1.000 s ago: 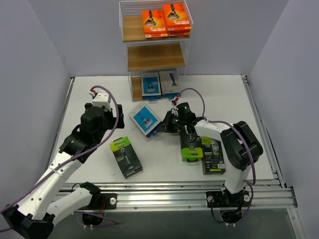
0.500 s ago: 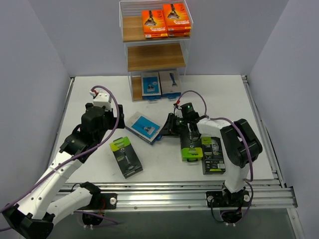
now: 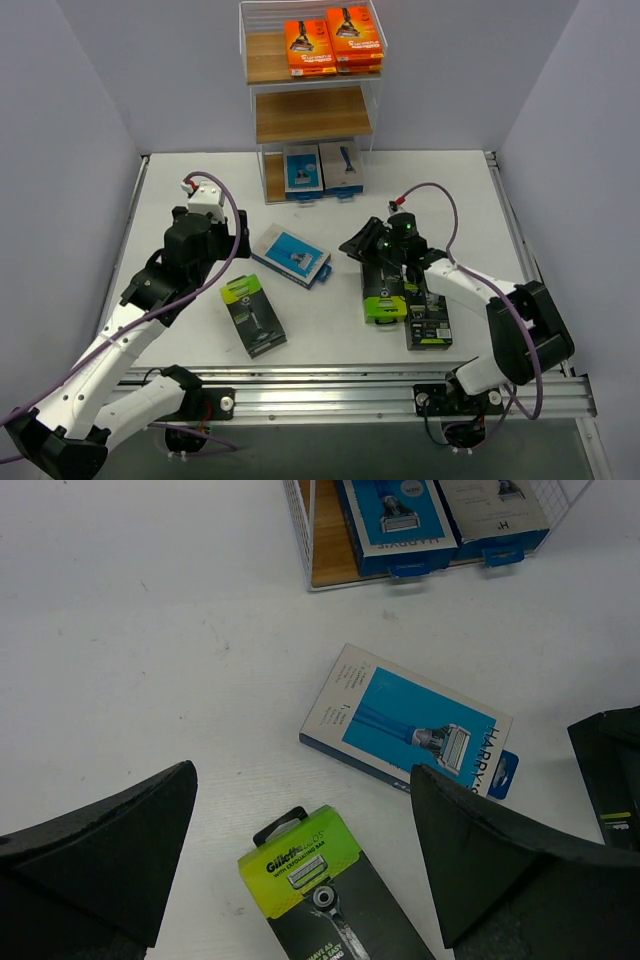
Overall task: Place and organize the shaving razors onto the shelf
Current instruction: Grab a shaving razor with the right arm
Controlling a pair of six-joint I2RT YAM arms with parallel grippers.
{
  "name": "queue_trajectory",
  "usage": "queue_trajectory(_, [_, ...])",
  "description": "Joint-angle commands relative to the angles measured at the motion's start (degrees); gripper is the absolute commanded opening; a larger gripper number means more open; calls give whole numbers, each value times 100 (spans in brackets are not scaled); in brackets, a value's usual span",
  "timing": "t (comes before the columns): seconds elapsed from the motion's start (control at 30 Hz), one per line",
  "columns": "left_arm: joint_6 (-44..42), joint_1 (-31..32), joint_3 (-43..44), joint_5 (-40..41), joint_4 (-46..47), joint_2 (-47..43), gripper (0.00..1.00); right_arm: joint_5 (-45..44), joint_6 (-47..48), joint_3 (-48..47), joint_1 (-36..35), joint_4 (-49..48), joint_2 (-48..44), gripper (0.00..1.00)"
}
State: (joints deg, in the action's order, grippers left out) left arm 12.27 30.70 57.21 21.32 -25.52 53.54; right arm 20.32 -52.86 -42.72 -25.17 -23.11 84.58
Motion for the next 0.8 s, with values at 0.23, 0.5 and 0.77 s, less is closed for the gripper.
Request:
queue_trajectory(0.23, [-85, 33, 9, 48, 188, -28, 96, -1012, -953, 729, -910, -658, -214, 31])
queue_trajectory(0.5, [-76, 42, 1, 39, 196, -89, 96, -1090, -1235, 967, -1078, -1265, 199, 32])
queue_trajectory(0.77, [-67, 77, -8, 100, 196, -133, 96, -1293, -1464, 1099, -1218, -1512, 577, 32])
